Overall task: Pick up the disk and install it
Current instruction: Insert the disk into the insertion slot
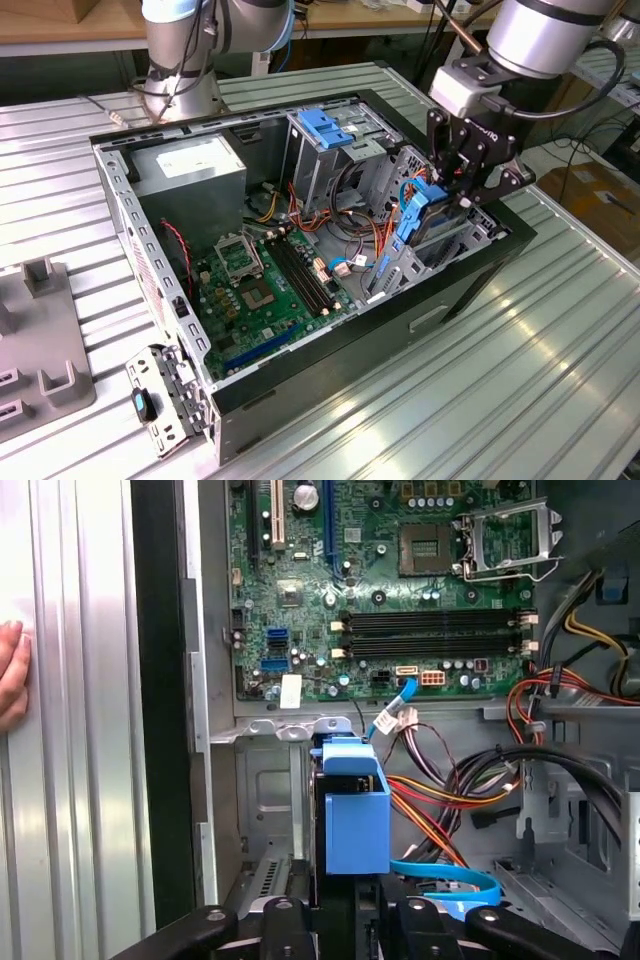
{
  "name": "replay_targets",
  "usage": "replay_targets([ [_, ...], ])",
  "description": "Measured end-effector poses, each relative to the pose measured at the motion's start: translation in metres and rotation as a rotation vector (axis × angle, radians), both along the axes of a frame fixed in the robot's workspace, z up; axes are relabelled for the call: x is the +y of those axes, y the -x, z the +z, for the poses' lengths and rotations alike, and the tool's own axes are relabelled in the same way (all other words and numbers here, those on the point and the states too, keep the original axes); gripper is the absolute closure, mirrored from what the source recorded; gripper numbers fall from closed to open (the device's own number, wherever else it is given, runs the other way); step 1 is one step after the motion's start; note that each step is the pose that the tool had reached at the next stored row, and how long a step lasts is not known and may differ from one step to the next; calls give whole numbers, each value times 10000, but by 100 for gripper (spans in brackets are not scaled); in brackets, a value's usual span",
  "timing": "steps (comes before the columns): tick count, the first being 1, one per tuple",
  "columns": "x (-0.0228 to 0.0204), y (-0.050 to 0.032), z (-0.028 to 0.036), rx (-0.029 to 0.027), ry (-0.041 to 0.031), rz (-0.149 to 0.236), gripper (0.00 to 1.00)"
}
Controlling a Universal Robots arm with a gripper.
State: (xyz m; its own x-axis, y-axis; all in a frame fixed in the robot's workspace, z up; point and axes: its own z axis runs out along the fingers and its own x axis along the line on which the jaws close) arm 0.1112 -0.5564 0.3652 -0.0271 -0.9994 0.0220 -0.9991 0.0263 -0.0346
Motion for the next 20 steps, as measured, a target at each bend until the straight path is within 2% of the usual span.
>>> replay_targets([
  [1, 0, 0, -18, 0, 0, 0, 65],
  [8, 0, 0, -21, -2, -1, -1, 65],
  [9, 0, 0, -21, -1, -1, 0, 64],
  [10, 0, 0, -21, -1, 1, 1, 57],
  [16, 0, 0, -23, 0, 1, 0, 57],
  [20, 0, 0, -62, 0, 1, 1, 57],
])
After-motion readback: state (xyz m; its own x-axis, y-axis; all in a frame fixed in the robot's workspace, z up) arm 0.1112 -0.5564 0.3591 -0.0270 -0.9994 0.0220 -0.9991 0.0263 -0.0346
